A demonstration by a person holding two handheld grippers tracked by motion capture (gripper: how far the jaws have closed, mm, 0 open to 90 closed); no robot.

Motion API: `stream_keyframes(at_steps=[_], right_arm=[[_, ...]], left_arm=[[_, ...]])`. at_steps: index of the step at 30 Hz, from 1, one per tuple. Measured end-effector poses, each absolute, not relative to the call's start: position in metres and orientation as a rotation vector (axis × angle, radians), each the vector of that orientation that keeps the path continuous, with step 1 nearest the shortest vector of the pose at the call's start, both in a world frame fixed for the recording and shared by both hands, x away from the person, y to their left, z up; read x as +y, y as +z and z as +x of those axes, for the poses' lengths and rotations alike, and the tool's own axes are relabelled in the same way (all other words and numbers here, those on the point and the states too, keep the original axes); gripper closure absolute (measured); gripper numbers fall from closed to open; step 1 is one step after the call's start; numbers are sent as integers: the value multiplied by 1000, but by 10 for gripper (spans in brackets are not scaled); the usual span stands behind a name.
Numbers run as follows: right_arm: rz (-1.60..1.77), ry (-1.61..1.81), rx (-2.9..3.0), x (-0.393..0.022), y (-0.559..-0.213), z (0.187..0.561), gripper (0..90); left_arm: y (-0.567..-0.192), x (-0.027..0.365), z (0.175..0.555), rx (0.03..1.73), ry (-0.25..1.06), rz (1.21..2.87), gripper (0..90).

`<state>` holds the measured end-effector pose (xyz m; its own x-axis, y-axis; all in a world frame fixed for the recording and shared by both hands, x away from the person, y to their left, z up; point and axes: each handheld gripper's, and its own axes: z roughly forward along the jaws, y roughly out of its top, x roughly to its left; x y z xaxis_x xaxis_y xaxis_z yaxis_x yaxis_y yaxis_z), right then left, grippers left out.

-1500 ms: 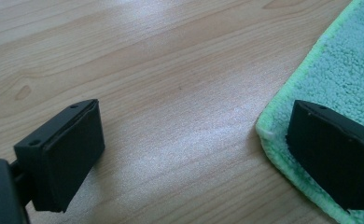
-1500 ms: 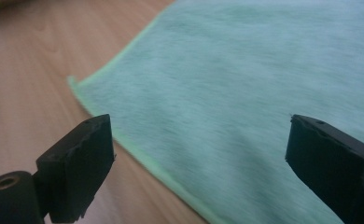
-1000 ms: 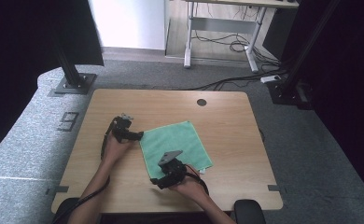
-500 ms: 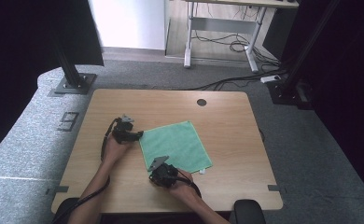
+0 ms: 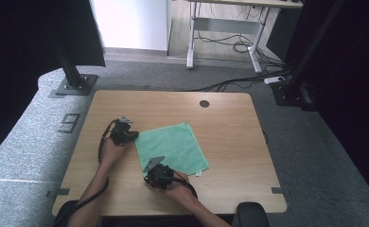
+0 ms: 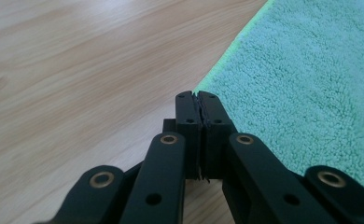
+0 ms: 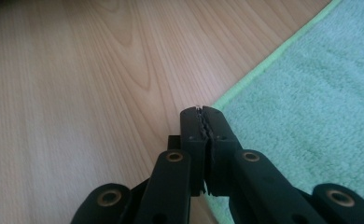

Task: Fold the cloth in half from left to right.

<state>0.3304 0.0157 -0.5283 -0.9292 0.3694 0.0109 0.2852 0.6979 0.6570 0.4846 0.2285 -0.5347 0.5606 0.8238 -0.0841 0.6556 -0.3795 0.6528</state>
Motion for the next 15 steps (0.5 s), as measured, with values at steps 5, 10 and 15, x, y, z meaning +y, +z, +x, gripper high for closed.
stream_keyframes(at_steps=[5, 10, 15], right_arm=[[531, 1067, 2766, 20, -521, 330, 869], [553, 1103, 2738, 8, -512, 332, 869], [585, 1125, 2714, -5, -507, 333, 869]], left_arm=[[-529, 234, 485, 1191, 328, 2128, 879], [-521, 227, 484, 1158, 349, 2127, 883], [-515, 222, 487, 1144, 361, 2096, 885]])
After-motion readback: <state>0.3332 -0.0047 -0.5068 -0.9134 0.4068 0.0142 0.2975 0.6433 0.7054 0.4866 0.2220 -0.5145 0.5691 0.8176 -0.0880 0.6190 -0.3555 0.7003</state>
